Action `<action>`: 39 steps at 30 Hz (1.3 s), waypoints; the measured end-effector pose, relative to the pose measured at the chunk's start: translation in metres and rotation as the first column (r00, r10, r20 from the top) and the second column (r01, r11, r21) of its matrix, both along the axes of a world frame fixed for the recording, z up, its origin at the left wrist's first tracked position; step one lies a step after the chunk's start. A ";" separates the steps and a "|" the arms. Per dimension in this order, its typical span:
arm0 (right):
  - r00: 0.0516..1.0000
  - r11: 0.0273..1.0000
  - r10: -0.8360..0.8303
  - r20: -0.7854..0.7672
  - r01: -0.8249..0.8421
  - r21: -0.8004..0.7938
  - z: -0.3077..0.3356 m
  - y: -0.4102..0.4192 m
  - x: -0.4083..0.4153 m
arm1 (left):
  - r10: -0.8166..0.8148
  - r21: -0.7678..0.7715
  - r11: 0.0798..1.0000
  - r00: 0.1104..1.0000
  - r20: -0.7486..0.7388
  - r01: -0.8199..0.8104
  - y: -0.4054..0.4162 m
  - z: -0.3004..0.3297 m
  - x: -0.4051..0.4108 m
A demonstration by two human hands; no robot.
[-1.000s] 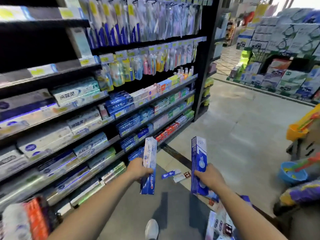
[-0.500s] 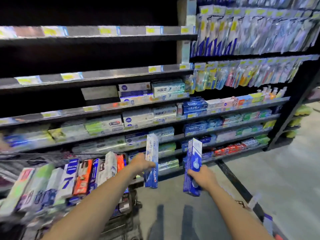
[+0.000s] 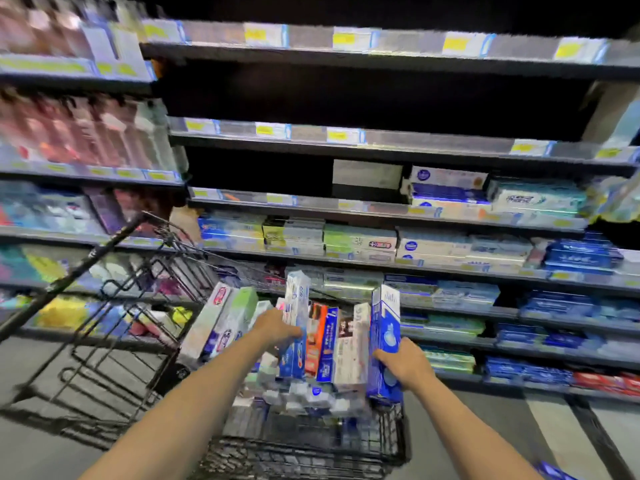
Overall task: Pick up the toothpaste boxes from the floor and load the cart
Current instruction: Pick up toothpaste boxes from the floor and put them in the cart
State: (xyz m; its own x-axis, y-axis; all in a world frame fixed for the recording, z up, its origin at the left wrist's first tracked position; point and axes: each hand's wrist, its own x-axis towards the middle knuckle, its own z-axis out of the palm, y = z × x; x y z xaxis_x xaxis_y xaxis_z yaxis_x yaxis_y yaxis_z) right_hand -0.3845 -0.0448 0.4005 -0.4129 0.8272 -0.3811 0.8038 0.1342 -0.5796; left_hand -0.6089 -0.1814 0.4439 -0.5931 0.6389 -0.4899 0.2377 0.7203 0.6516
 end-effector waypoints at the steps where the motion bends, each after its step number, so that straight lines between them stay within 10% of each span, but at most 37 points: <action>1: 1.000 1.000 0.012 -0.006 -0.012 -0.010 0.000 -0.007 -0.026 | 0.003 -0.026 1.000 1.000 -0.019 -0.003 -0.006 -0.004 -0.024; 15: 0.991 0.984 0.062 0.117 -0.041 -0.176 -0.056 -0.100 -0.270 | -0.055 -0.266 0.963 0.998 0.003 0.054 -0.050 -0.088 -0.246; 39: 0.963 0.982 0.011 0.270 0.041 -0.184 -0.114 -0.082 -0.363 | -0.076 -0.172 0.983 0.990 -0.116 0.055 -0.020 -0.163 -0.266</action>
State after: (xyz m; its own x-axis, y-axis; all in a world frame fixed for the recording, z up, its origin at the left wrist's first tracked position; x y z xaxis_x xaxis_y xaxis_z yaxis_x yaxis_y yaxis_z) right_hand -0.7471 -0.1273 0.2863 -0.2624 0.7361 -0.6239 0.9340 0.0313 -0.3558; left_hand -0.8750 -0.2009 0.2814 -0.6144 0.5927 -0.5208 0.3576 0.7976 0.4857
